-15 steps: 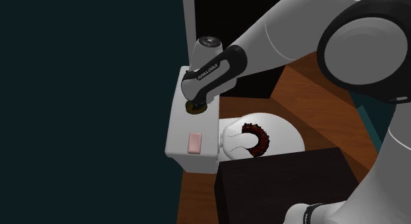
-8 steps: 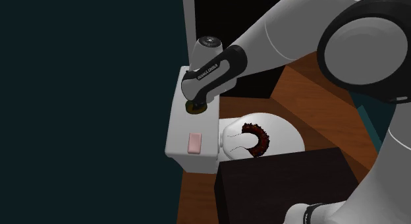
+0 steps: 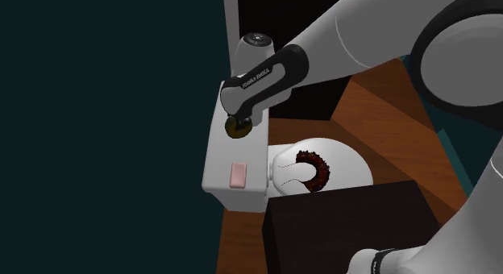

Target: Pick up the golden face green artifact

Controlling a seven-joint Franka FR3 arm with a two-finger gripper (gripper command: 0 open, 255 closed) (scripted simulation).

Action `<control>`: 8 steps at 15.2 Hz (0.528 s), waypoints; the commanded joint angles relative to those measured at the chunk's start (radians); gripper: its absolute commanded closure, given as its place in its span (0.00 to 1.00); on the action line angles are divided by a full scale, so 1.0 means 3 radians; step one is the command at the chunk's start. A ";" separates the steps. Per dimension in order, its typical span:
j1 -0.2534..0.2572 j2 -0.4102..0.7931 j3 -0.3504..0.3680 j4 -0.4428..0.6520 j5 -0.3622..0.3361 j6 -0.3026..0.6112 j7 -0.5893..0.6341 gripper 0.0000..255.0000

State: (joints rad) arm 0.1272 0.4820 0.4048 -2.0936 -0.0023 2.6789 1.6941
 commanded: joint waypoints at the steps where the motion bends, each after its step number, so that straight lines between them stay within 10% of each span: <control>1: -0.0020 -0.0082 0.0030 -0.0013 0.0029 -0.0066 -0.0003 1.00; 8: -0.0093 -0.0332 0.0117 -0.0005 0.0133 -0.0315 -0.0036 1.00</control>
State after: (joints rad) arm 0.1021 0.3946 0.4358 -2.0969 0.0327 2.5980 1.6843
